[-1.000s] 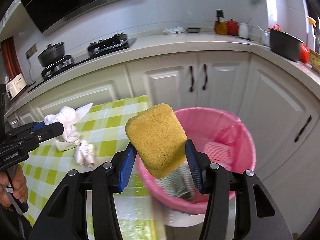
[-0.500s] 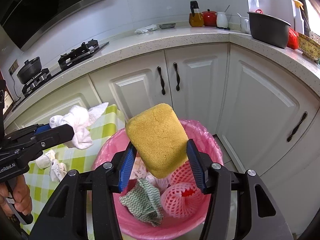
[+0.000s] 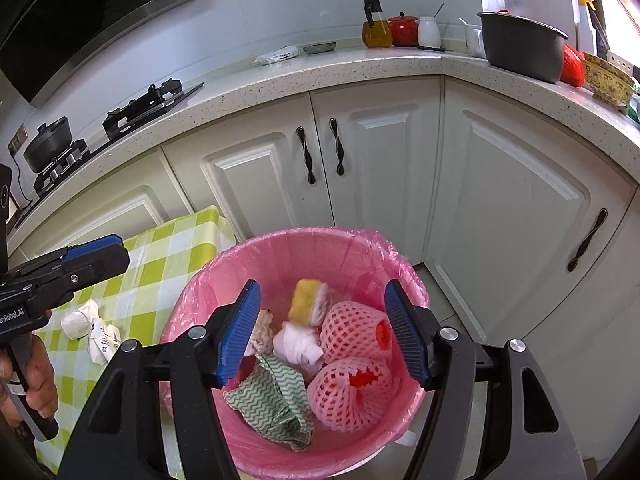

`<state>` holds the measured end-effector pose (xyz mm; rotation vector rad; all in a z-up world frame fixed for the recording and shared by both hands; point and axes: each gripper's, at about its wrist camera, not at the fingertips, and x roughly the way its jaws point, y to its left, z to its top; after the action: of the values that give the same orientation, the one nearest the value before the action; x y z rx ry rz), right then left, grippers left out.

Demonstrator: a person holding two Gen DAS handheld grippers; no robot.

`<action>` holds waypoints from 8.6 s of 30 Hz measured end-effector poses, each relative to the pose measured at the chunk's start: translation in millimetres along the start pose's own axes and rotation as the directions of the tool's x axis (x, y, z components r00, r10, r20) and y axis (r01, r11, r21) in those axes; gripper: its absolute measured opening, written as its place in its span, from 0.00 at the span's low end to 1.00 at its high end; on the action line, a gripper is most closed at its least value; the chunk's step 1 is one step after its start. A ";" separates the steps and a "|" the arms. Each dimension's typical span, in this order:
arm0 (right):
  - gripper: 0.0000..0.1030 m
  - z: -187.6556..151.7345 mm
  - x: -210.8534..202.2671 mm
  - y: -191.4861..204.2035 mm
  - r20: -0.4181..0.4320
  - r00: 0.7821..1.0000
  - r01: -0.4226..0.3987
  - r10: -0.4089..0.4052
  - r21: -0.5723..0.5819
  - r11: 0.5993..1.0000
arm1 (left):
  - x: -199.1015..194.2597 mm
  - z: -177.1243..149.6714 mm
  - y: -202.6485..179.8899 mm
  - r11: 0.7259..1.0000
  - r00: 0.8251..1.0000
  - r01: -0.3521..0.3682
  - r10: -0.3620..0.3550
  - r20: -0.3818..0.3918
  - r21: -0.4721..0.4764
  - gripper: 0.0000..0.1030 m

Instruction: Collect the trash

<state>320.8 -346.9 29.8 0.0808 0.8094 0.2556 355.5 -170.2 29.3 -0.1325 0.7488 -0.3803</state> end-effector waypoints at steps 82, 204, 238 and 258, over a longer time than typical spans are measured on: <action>0.66 -109.6 114.4 316.7 -0.267 0.946 -0.254 0.184 -0.258 0.932 | -107.9 -163.5 273.9 0.957 0.952 -0.275 0.258 -0.165 -0.089 0.25; 0.82 -128.9 -139.6 94.5 0.152 0.984 0.088 -0.095 0.048 0.995 | -137.4 -113.4 -8.9 0.986 0.998 -0.049 0.041 0.053 0.160 0.95; 0.82 -127.5 -136.8 90.3 0.151 0.984 0.091 -0.099 0.059 0.994 | -122.6 -110.4 -13.5 0.985 0.999 -0.030 0.025 0.031 0.172 0.95; 0.82 -125.4 -137.4 89.8 0.150 0.984 0.086 -0.095 0.063 0.994 | -122.2 -106.8 -14.2 0.984 0.999 -0.028 0.023 0.031 0.177 0.95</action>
<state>121.6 -298.6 55.5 0.1152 0.6657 0.1390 196.6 -134.7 33.1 0.0394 0.6837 -0.4182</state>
